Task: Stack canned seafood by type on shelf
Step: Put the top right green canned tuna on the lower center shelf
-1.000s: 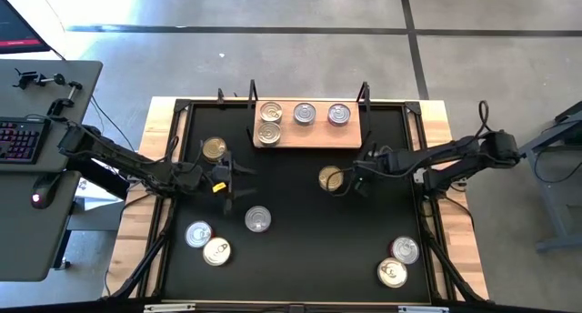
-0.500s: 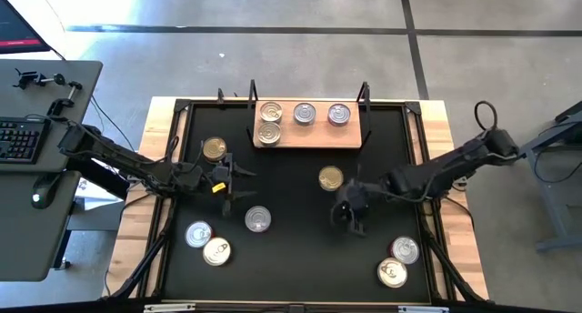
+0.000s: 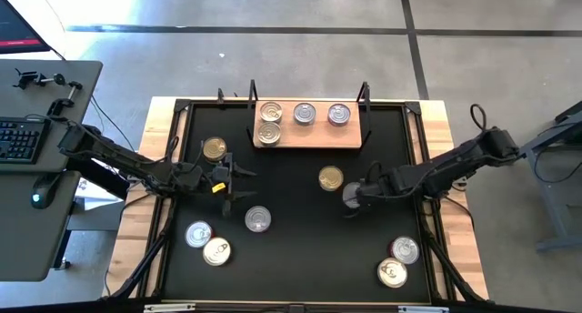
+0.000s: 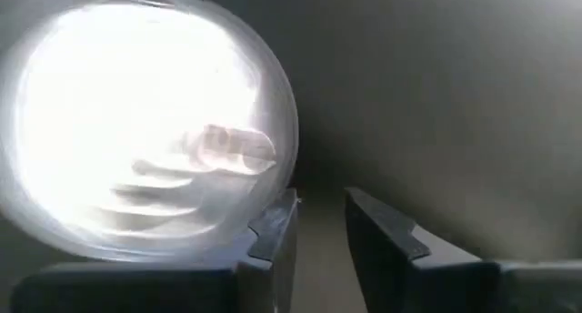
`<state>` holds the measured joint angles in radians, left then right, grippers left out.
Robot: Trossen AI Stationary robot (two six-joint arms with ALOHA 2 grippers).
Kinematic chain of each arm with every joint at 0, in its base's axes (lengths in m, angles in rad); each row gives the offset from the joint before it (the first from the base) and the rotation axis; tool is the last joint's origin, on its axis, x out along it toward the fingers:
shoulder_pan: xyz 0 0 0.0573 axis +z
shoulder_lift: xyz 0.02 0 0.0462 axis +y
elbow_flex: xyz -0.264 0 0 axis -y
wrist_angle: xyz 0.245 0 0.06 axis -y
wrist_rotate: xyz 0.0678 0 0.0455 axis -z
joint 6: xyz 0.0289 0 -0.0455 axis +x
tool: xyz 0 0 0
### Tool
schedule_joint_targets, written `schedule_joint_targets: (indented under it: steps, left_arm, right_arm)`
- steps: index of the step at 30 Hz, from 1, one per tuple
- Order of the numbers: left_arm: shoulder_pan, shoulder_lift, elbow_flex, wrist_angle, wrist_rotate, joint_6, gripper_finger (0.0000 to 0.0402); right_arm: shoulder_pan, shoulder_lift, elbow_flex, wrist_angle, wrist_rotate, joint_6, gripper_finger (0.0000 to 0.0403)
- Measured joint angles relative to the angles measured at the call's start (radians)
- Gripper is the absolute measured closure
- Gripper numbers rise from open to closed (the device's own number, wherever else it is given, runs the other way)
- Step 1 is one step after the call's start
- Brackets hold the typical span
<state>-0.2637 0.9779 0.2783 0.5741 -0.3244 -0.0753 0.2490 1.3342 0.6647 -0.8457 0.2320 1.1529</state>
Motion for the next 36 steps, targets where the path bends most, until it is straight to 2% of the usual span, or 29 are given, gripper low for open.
schedule_joint_targets:
  steps: [5,8,12,17,19,22,25,30,36]
  left_arm:
    - [0.000,0.000,0.000,0.000,0.000,0.000,0.0154]
    - [0.000,0.000,0.000,0.000,0.000,0.000,0.0154]
    - [-0.002,0.000,0.000,-0.009,0.000,0.001,0.0154]
    - [-0.048,0.022,0.005,-0.036,0.020,0.080,0.0154]
    - [-0.075,0.052,0.037,-0.069,0.038,0.086,0.0154]
    - [-0.100,0.119,0.133,-0.226,0.093,0.053,0.0159]
    - [-0.098,0.229,0.235,-0.382,0.187,-0.010,0.0172]
    - [-0.060,0.427,0.349,-0.478,0.323,-0.034,0.0211]
    - [0.024,0.582,0.444,-0.543,0.404,0.029,0.0260]
  right_arm:
    - [0.005,0.000,-0.033,0.582,-0.152,-0.252,0.0316]
    - [0.023,0.000,-0.026,0.796,-0.210,-0.424,0.0316]
    - [0.042,0.000,-0.004,0.879,-0.196,-0.601,0.0316]
    - [0.047,0.030,-0.004,0.898,-0.048,-0.733,0.0315]
    - [0.038,0.062,-0.004,0.933,-0.038,-0.779,0.0312]
    - [0.010,0.132,-0.004,1.036,-0.049,-0.844,0.0301]
    - [-0.032,0.224,-0.004,1.158,-0.103,-0.903,0.0296]
    - [-0.112,0.392,0.016,1.382,-0.165,-0.975,0.0298]
    - [-0.199,0.553,0.140,1.339,-0.173,-0.881,0.0316]
